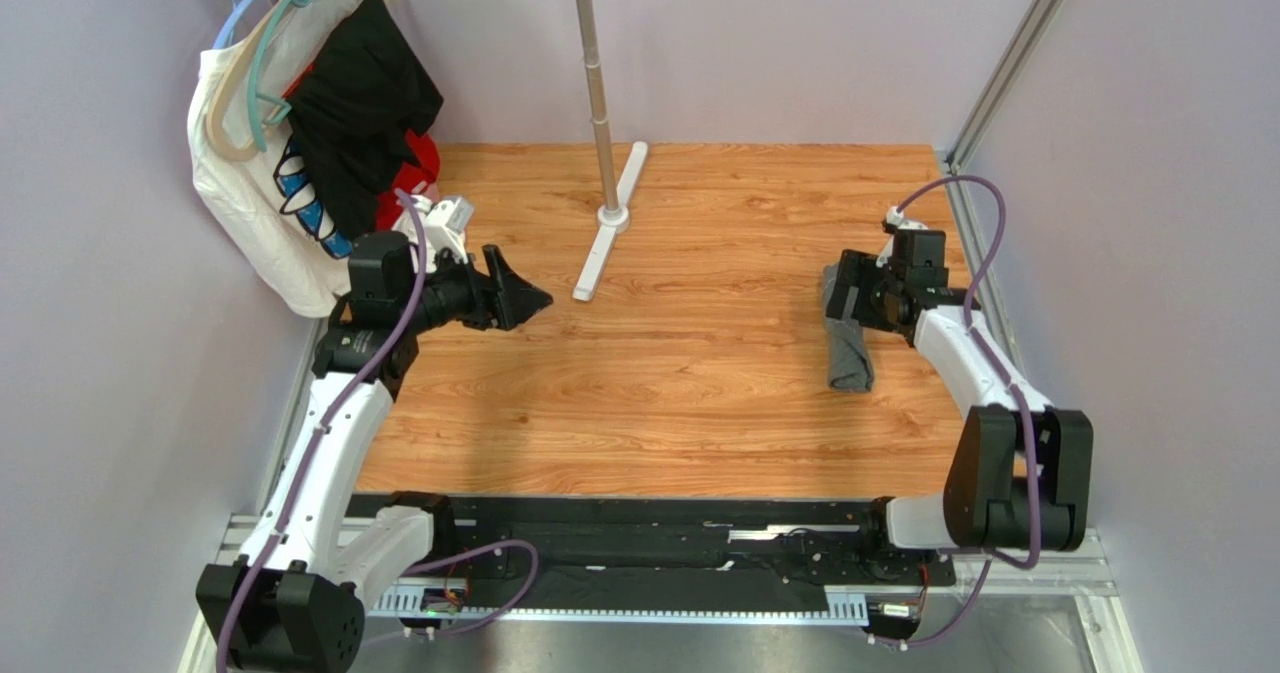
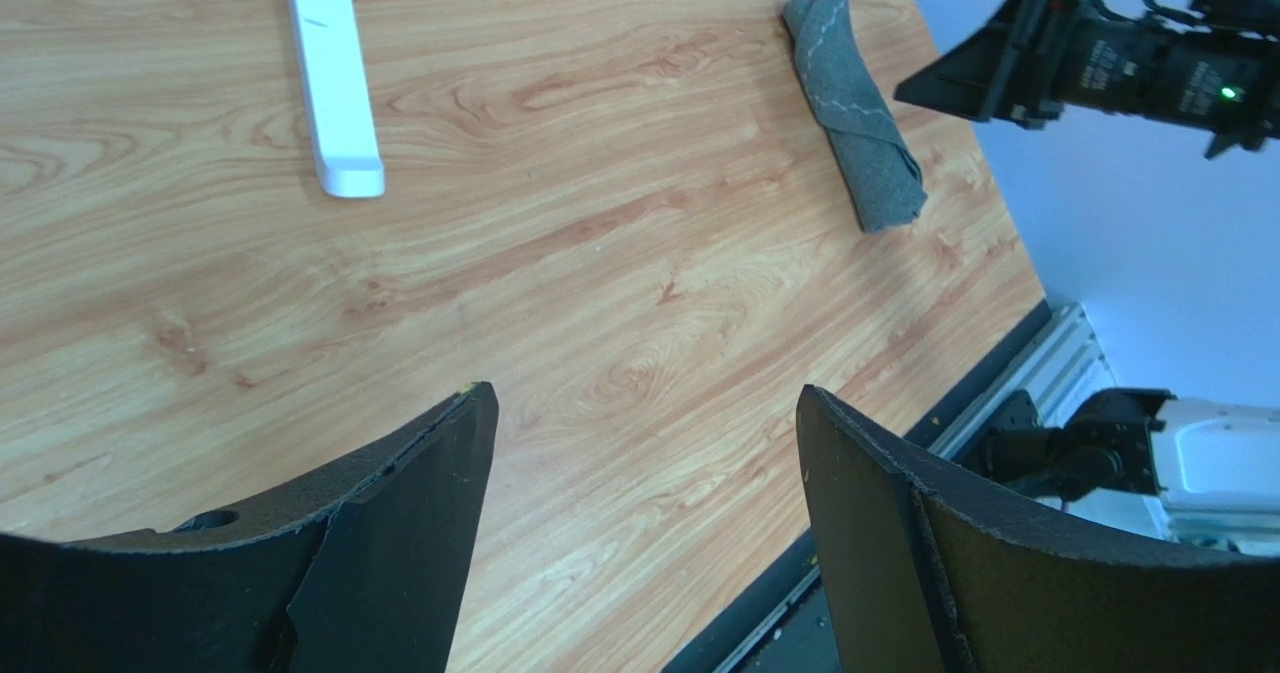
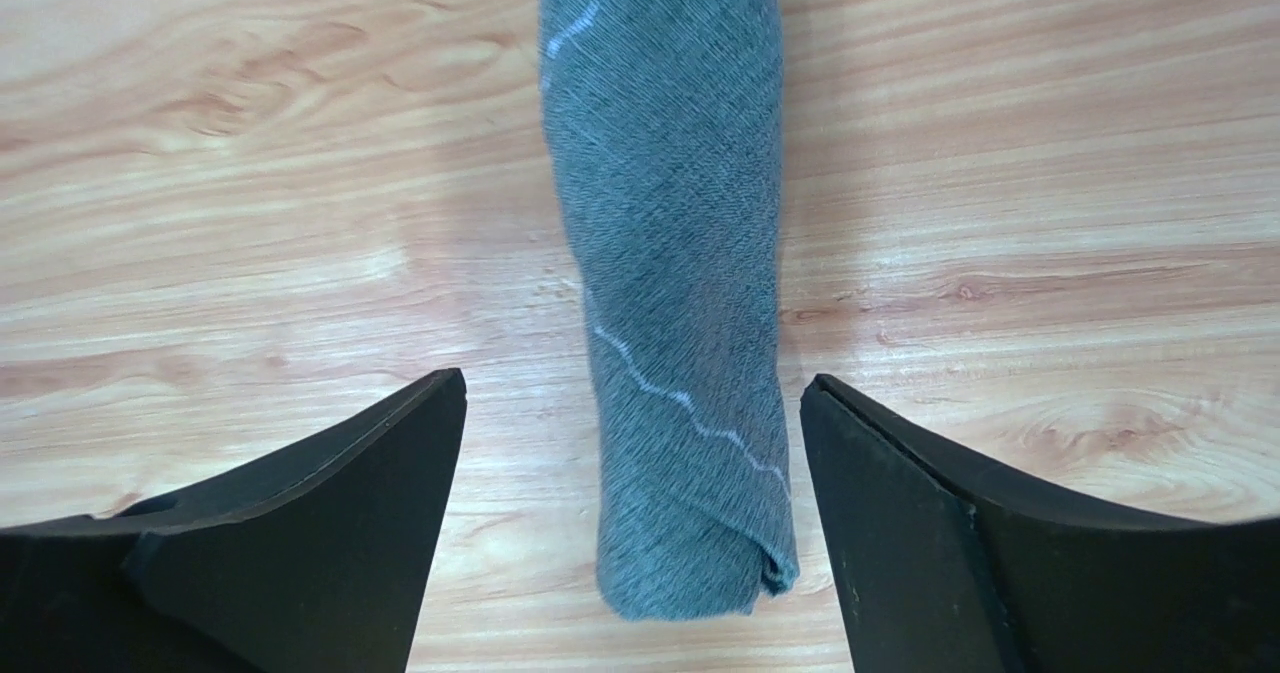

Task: Fold the napkin, place the utensils inside, and roll it up
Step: Roll the napkin with the utensil

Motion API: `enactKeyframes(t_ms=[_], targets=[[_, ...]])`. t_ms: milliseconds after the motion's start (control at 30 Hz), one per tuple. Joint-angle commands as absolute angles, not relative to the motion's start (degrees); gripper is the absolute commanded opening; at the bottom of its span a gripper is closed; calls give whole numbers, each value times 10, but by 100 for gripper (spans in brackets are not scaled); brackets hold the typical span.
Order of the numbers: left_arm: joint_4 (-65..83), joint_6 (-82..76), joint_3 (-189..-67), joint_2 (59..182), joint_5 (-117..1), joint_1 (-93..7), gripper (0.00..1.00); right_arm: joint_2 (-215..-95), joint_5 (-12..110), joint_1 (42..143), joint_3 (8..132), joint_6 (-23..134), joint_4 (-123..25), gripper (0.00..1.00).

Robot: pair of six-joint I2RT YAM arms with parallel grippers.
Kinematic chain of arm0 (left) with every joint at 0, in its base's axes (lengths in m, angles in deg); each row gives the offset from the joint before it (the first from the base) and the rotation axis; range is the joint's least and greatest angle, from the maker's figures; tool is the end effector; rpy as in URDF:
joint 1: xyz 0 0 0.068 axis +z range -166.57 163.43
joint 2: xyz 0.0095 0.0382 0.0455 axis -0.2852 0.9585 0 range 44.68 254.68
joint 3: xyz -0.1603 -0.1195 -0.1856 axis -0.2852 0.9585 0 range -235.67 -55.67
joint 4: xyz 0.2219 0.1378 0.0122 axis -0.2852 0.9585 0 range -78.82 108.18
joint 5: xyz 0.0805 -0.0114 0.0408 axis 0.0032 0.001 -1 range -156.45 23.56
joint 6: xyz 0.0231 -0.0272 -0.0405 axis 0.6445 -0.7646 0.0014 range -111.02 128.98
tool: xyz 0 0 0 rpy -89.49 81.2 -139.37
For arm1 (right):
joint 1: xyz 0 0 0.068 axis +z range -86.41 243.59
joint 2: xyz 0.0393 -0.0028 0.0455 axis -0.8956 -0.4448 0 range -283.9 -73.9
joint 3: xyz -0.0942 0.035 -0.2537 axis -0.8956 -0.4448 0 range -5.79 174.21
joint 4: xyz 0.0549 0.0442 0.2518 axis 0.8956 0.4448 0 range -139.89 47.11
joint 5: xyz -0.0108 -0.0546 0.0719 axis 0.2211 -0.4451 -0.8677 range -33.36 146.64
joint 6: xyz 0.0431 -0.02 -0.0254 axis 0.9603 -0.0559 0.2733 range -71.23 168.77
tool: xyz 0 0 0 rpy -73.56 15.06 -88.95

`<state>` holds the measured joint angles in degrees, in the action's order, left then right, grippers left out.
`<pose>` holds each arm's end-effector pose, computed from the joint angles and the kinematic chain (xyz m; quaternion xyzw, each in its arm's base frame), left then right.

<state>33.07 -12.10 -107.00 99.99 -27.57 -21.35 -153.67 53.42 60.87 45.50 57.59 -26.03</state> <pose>0.2074 -0.0398 0.3290 0.0616 0.8161 -0.3869 0.4249 0.2838 -0.0114 0.2226 0.0861 0.9422 0.0437 0.3207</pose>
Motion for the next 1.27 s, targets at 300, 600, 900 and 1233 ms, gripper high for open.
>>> enactKeyframes(t_ms=[300,600,900,1233], targets=[[369,-144,-1048,865,-278,-106,82,-1266,587,685,464,618,-187,87],[467,-83,-1037,717,-352,-104,83,-1117,593,704,410,633,-169,87],[455,-89,-1000,612,-422,-104,89,-1072,583,704,390,641,-184,87],[448,-99,-994,578,-428,-104,91,-1061,579,704,393,640,-182,87]])
